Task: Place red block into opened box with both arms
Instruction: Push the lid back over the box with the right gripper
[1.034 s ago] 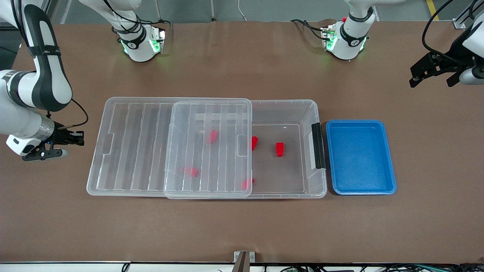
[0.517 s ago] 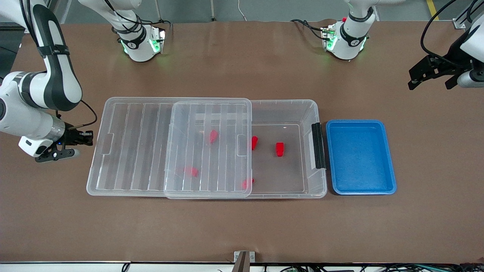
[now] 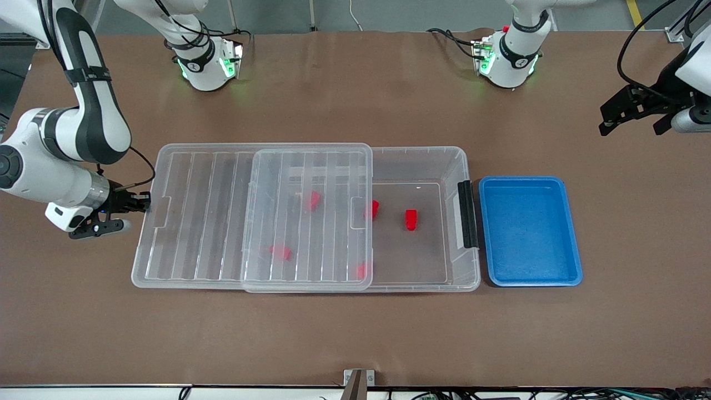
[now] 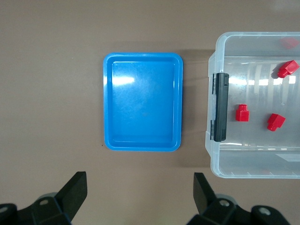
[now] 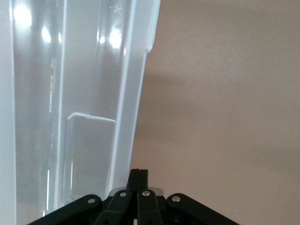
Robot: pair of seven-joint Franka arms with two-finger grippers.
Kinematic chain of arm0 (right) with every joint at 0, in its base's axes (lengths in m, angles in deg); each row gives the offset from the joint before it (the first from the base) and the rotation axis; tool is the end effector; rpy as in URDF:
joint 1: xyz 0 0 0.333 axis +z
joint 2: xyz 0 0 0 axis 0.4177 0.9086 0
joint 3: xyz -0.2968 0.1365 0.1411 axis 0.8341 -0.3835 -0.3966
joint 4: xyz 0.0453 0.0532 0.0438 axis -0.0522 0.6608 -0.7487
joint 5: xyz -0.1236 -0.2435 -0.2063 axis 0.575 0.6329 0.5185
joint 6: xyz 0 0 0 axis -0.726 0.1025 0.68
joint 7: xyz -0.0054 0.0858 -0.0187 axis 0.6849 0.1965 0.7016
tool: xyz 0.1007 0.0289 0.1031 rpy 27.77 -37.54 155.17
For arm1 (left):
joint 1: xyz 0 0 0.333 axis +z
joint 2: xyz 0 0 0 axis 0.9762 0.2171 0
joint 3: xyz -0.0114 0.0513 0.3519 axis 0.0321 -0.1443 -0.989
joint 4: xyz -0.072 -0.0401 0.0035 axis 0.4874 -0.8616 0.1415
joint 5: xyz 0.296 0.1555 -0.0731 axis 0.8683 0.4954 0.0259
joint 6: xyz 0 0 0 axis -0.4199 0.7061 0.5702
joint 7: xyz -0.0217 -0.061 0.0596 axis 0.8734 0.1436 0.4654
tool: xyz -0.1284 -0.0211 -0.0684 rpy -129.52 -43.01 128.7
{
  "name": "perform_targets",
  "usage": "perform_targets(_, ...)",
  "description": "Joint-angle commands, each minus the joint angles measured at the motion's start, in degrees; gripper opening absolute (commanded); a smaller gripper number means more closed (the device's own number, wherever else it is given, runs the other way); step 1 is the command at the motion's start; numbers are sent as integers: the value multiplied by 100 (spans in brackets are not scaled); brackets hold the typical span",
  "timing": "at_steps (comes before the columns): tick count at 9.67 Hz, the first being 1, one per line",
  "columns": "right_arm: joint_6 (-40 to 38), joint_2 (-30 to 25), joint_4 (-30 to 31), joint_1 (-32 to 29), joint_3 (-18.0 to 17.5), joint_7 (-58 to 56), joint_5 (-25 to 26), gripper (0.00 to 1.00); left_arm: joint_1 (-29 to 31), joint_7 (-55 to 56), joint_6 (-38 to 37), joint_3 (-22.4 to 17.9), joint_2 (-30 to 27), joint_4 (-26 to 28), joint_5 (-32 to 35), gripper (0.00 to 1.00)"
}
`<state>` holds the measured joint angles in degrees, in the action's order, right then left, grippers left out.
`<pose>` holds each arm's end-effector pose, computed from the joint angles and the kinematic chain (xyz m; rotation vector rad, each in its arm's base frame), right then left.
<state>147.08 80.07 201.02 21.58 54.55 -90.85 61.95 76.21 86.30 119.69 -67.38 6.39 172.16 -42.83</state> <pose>0.5478 -0.0224 0.3733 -3.0445 -0.2501 0.1773 0.4828 -0.0612 0.6660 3.1395 -0.0131 0.0817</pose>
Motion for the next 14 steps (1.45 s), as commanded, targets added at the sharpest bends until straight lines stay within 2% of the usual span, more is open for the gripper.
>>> perform_targets(1,-84,18,-58,65,-243,448,-155,0,2,-45,90,-12,35,185,-88,100)
perform_targets(3,-84,71,-127,92,-411,730,-155,0,2,-45,99,-12,35,185,-88,100)
perform_targets(8,-84,325,-418,100,-1140,1811,-146,0,45,-54,90,-12,18,176,-71,100)
perform_targets(12,-84,493,-655,144,-1396,2181,-146,0,81,43,81,-12,18,194,-88,100)
perform_targets(14,-84,554,-699,232,-1405,2278,-146,0,81,43,81,-12,18,176,-88,100)
